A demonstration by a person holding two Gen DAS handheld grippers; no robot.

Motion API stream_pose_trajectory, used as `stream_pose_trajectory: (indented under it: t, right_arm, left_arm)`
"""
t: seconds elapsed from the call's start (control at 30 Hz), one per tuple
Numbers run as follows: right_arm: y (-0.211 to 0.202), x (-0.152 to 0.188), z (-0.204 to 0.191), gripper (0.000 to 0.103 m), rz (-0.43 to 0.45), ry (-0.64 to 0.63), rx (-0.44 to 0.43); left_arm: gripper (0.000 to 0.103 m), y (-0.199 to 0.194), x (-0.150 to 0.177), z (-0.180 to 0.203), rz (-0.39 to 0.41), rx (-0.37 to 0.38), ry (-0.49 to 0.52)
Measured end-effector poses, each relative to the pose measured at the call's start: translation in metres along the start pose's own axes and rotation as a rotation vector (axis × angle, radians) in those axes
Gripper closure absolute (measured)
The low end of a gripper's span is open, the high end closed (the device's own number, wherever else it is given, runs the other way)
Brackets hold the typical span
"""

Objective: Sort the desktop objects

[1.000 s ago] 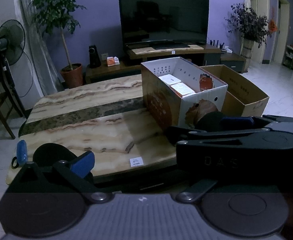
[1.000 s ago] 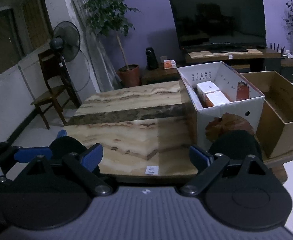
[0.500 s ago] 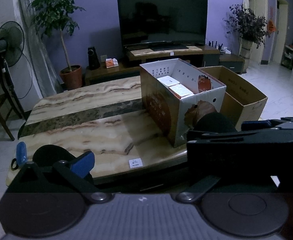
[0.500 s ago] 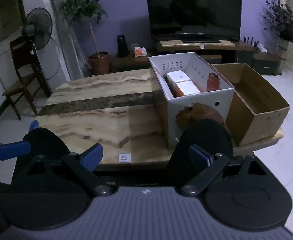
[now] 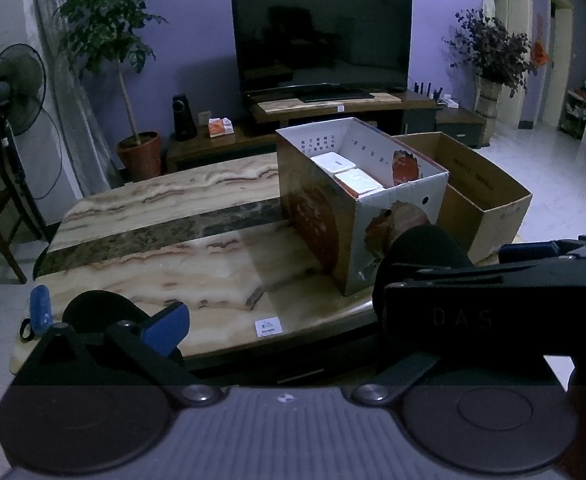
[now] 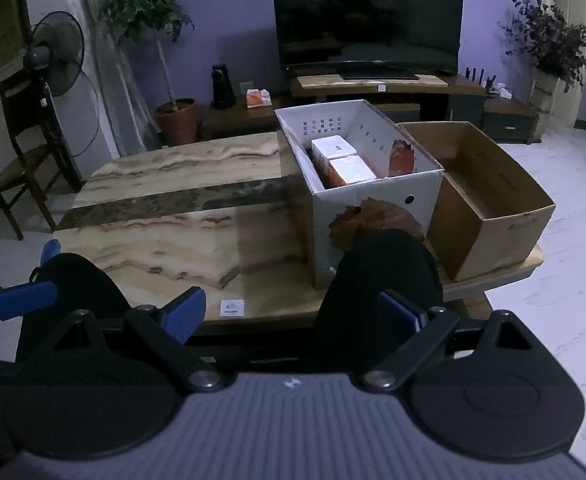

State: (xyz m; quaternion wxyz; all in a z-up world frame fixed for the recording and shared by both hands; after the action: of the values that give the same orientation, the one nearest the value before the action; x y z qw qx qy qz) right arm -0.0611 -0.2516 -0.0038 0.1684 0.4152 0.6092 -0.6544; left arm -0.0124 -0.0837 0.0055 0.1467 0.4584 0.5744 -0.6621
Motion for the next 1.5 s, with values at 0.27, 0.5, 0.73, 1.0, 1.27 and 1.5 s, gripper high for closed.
stream_pose_trajectory:
  t: [0.27,0.5,0.73,1.0,1.27,1.5]
  right_arm:
    - [-0.0009,0.0005,0.0004,0.010,-0.003,-0.016,0.032]
    - [-0.0014,0.0010,0.0007,0.010,-0.007,-0.016,0.033]
    - [-0.0007,0.0014,0.0005,0.010,-0.011,-0.016,0.032]
    - [-0.0005,0.0017,-0.0006,0.010,-0.017,-0.017,0.030]
    - [0.0003,0.0017,-0.0005,0.010,-0.023,-0.018,0.029]
    - [-0.0011,0.0011,-0.0031,0.010,-0.039,-0.026,0.048]
  left_arm:
    - [0.001,0.0013,0.0019,0.0036,0.000,-0.002,0.014]
    - [0.001,0.0014,0.0024,0.0044,-0.002,-0.001,0.017]
    - [0.001,0.0015,0.0033,0.0052,-0.004,0.000,0.021]
    - [0.001,0.0016,0.0038,0.0070,-0.006,0.000,0.028]
    - [0.001,0.0023,0.0043,0.0080,-0.007,0.002,0.034]
    - [0.001,0.0012,0.0041,0.0085,-0.006,0.007,0.038]
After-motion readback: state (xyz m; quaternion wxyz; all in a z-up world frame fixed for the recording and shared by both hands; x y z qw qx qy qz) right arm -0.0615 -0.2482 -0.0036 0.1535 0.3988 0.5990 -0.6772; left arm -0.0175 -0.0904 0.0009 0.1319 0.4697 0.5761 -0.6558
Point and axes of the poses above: each gripper's, at about its wrist camera, not at the fingertips, and y roughly the way its jaws point, z to its right, x to its underside, the point moved 5 cm from there along y, roughly the way its jaws point, and after that the axes turned 1 degree about z, right-handed, at the moved point
